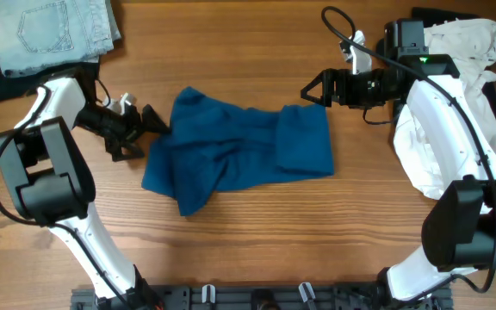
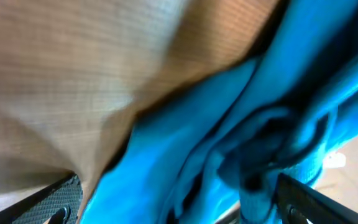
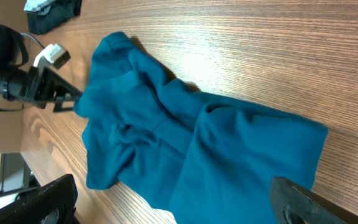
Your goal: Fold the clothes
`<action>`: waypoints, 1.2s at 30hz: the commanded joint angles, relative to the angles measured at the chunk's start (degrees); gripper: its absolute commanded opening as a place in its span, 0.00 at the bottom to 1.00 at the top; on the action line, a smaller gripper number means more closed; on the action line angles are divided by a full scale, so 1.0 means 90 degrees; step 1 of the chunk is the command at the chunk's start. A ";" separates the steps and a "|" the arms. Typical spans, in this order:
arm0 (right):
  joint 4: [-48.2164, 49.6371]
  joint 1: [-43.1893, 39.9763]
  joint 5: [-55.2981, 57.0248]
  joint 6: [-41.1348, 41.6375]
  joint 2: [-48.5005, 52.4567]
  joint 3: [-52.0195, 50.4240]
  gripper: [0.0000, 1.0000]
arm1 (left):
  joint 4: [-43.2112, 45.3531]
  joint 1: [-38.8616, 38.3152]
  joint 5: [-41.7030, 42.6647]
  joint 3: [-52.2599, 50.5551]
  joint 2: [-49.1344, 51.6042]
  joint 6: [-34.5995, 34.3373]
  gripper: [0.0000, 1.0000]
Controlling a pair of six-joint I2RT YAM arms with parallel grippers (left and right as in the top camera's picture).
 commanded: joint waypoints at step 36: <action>-0.0005 -0.0036 0.0143 0.0002 -0.0126 0.0092 0.99 | 0.1362 -0.0780 0.0469 -0.0952 0.0228 0.0840 0.98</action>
